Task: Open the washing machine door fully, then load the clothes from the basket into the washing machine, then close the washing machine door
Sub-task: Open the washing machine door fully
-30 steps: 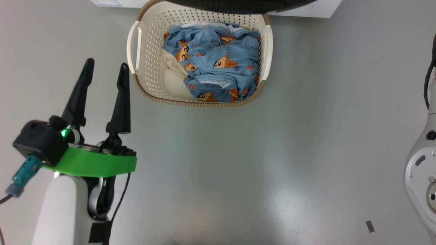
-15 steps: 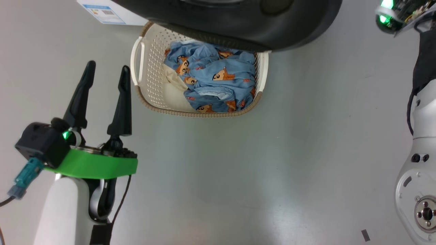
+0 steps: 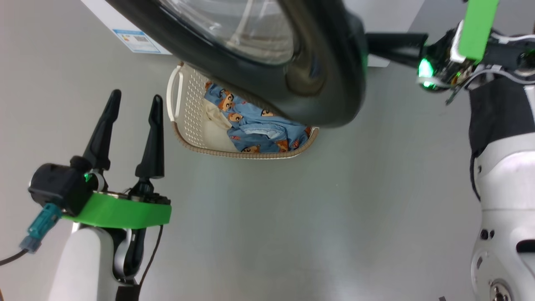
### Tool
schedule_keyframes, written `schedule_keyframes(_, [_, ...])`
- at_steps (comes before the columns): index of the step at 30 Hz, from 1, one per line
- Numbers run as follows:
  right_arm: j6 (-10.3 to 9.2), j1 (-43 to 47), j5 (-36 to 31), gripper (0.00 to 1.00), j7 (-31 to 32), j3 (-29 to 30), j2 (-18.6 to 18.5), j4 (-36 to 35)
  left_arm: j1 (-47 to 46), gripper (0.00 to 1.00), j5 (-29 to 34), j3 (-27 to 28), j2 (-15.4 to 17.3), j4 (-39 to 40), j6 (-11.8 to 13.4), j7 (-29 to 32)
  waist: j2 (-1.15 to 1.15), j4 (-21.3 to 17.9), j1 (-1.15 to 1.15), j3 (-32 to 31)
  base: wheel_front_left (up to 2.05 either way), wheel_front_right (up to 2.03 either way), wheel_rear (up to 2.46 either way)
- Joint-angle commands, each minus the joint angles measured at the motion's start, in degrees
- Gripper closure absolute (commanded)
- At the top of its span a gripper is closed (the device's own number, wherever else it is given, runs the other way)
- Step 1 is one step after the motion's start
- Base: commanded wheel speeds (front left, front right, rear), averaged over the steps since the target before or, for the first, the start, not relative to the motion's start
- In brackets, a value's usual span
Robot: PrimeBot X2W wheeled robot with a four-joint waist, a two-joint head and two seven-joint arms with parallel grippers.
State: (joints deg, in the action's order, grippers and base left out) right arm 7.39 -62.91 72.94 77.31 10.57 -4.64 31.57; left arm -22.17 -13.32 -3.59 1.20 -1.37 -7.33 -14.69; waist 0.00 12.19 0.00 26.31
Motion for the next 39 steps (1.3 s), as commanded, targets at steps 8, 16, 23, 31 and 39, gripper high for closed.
schedule_keyframes(8, [0.10,6.9,6.4,1.00,-0.7,-10.0,1.8,-6.4,1.9,0.00,0.4,1.5,1.7,1.0,-0.2,-0.3,0.00,0.4,0.00,-2.7,0.00,0.00,0.00])
schedule_keyframes(16, [0.10,10.3,11.8,1.00,-4.5,-18.8,1.8,-8.4,2.4,0.00,0.1,1.6,1.7,0.7,-0.2,-0.3,0.00,0.7,0.00,-3.3,0.00,0.00,0.00])
schedule_keyframes(23, [0.10,12.5,16.1,1.00,-8.1,-26.6,1.8,-9.4,2.2,0.00,-0.2,1.7,1.7,0.5,-0.2,-0.3,0.00,0.9,0.00,-3.3,0.00,0.00,0.00])
schedule_keyframes(31, [0.10,13.2,20.1,1.00,-12.0,-33.1,1.8,-9.5,2.2,0.00,-0.6,2.0,1.7,0.0,-0.2,-0.3,0.00,1.2,0.00,-3.3,0.00,0.00,0.00])
schedule_keyframes(39, [0.10,13.1,23.0,1.00,-15.1,-37.0,1.8,-9.1,2.0,0.00,-0.7,2.2,1.7,-0.5,-0.2,-0.3,0.00,1.3,0.00,-3.3,0.00,0.00,0.00])
